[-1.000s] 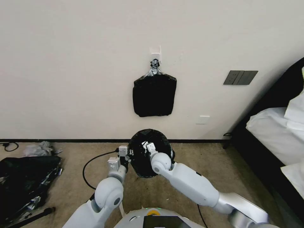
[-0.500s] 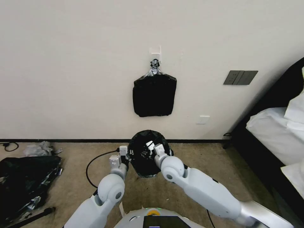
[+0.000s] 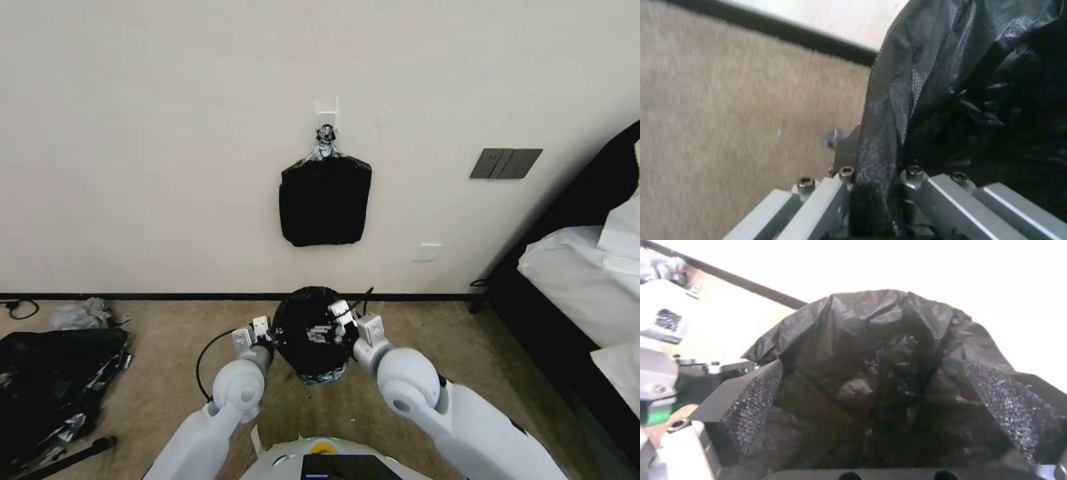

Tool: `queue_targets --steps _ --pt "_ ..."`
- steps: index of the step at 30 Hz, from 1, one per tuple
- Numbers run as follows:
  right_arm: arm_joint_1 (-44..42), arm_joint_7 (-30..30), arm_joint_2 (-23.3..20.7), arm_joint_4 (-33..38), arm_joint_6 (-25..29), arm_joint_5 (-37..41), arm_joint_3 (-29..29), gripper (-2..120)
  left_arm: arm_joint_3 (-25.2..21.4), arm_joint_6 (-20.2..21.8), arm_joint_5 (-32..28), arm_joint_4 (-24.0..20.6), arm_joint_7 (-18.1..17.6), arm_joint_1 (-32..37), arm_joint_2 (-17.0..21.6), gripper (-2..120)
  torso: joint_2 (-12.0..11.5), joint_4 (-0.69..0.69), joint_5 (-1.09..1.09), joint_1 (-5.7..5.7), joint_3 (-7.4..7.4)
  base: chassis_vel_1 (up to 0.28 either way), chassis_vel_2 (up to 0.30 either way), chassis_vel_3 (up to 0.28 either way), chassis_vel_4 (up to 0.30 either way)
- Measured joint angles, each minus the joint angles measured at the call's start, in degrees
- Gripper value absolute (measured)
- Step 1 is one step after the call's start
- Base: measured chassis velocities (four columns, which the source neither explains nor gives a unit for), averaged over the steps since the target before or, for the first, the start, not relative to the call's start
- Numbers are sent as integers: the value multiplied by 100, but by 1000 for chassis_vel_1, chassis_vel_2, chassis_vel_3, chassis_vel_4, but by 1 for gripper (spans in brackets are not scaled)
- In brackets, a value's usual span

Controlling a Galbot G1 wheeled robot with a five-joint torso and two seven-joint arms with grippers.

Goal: Place a trash bag onto the trash bin.

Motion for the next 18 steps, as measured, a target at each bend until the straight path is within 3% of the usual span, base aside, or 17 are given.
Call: queue_targets --steps 7,18 --pt "-461 -55 141 167 10 -232 362 100 -9 16 -372 303 -185 42 -127 3 0 2 0 0 0 0 0 0 0" --pt "-631 -49 214 193 15 -257 479 100 1 100 -350 449 -205 60 -155 3 0 1 0 0 0 0 0 0 0"
